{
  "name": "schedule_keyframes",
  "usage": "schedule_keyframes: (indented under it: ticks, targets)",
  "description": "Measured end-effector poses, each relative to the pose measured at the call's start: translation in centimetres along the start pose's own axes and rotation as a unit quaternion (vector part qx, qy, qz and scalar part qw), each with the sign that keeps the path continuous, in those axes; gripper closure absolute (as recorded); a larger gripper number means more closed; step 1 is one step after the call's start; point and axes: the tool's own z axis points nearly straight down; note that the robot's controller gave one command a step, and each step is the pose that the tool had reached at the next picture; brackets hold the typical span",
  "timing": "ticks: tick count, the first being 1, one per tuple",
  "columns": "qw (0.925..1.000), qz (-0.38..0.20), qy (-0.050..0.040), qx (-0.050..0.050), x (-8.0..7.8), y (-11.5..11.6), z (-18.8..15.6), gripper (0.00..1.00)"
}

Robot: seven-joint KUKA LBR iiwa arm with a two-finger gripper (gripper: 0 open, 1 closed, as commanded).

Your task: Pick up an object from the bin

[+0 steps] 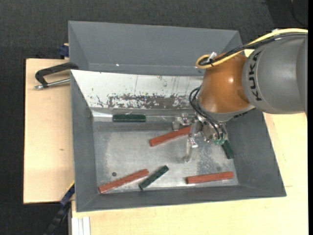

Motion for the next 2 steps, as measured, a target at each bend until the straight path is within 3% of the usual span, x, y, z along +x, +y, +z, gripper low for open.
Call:
schedule_keyframes:
  ticks: [1, 2]
  targets:
    - [0.9999, 0.011, -0.0016, 0.000, -2.84, 3.74, 1.75, 1.00]
    - [0.9999, 0.011, -0.0016, 0.000, -2.84, 3.74, 1.75, 1.00]
